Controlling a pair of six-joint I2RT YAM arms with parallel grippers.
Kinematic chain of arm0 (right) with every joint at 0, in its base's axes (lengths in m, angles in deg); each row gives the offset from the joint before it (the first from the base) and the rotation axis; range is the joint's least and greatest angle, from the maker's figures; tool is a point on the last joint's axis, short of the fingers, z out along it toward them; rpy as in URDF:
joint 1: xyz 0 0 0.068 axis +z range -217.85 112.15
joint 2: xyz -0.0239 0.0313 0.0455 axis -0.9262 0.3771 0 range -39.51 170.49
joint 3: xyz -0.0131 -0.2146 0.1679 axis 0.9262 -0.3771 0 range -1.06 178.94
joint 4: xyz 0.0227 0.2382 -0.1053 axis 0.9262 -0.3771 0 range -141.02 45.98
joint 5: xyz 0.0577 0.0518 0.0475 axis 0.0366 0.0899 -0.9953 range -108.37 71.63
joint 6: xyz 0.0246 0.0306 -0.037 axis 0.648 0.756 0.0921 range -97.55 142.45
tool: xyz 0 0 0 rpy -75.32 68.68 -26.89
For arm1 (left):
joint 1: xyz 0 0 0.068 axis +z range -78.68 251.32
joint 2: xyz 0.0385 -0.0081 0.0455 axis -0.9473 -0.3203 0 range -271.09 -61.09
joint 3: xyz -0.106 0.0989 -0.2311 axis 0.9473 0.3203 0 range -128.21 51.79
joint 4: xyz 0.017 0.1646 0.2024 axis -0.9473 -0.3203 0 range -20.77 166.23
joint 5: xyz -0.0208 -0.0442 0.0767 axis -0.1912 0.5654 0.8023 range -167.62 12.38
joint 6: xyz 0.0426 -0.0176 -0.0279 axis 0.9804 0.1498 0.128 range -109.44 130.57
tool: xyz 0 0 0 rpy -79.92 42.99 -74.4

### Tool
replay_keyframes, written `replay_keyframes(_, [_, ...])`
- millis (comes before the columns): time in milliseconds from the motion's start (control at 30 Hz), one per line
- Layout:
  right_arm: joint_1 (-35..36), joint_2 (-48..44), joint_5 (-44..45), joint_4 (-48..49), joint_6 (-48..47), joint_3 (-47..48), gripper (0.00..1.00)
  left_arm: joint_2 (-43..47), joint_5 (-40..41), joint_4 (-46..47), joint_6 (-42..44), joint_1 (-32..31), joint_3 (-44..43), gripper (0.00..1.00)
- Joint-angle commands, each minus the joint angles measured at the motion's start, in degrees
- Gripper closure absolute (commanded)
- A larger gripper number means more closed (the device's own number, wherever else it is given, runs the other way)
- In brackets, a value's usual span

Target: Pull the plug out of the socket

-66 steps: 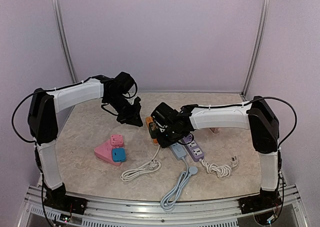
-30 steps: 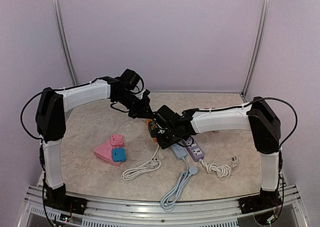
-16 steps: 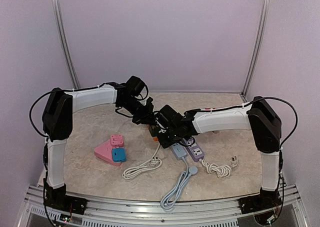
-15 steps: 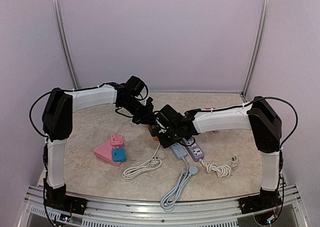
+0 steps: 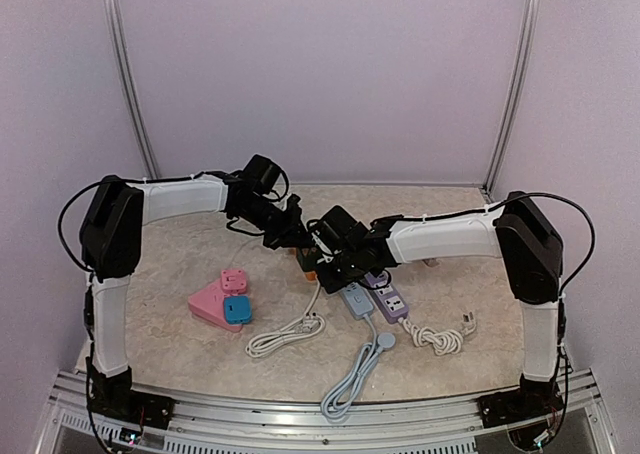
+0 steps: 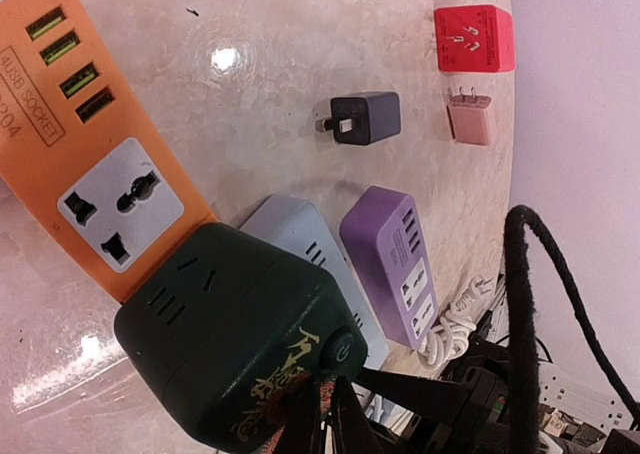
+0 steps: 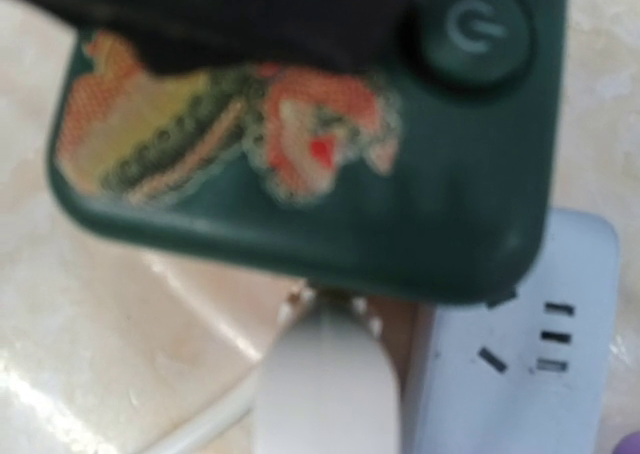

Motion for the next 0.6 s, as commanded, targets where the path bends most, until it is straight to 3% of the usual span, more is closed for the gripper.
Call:
replay_keyframes(0, [-0.72, 1.38, 1.73, 2.93, 0.27, 3.14, 0.99, -3.37, 6.69, -2.9, -1.29, 1.58, 5.48, 0.95])
replay_keyframes(567, [-0.78, -2.16, 2.99, 1.37, 5.44, -3.26, 0.99, -5.26, 12.47, -2.05, -3.43, -0.25, 7.67, 0.94])
